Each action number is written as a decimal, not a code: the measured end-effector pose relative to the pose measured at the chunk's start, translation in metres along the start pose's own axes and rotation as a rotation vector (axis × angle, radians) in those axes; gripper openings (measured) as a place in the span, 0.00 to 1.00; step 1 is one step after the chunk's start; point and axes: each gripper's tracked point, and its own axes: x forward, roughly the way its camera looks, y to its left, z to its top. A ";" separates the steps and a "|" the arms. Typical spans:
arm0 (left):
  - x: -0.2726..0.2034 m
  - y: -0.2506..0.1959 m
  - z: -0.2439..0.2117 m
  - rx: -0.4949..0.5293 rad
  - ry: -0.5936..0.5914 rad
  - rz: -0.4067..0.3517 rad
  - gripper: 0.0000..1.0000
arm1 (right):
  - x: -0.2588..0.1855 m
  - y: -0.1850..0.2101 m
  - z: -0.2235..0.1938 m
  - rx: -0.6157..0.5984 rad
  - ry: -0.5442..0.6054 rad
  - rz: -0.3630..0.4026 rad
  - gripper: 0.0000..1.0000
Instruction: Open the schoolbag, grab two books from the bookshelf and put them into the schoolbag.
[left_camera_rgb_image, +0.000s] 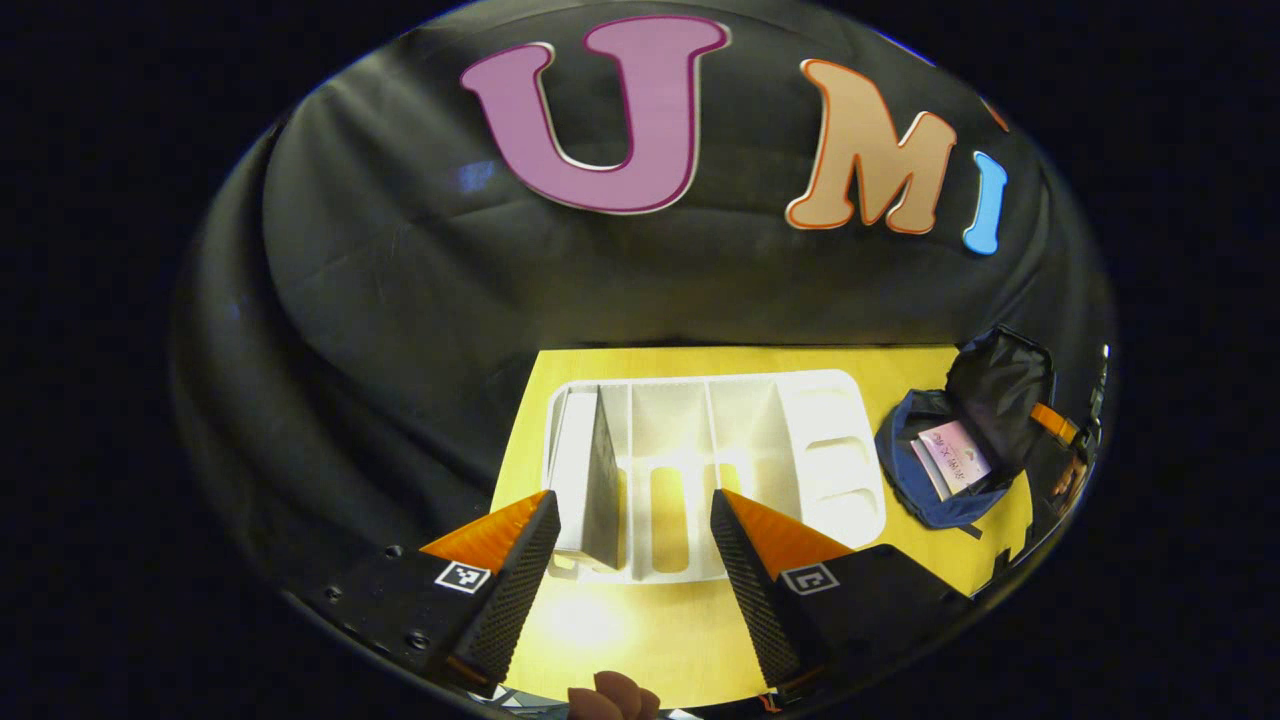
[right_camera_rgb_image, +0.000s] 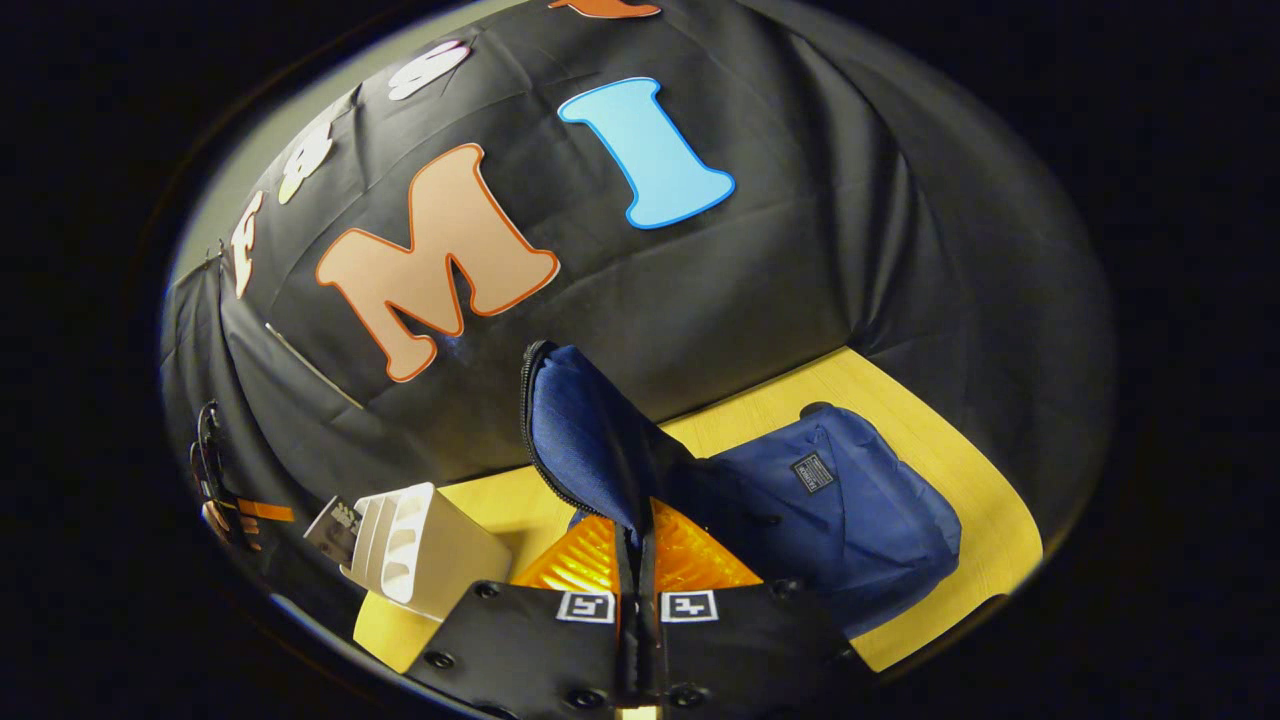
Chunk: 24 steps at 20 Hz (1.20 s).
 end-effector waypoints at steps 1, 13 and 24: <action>0.006 0.007 -0.002 -0.011 0.020 -0.005 0.89 | 0.000 0.000 0.000 0.001 -0.001 -0.003 0.05; 0.093 0.066 -0.015 0.054 0.263 0.043 0.88 | 0.000 -0.002 -0.002 0.005 -0.005 -0.023 0.03; 0.130 0.073 -0.043 0.029 0.421 0.057 0.83 | -0.001 -0.006 -0.001 0.018 -0.017 -0.037 0.03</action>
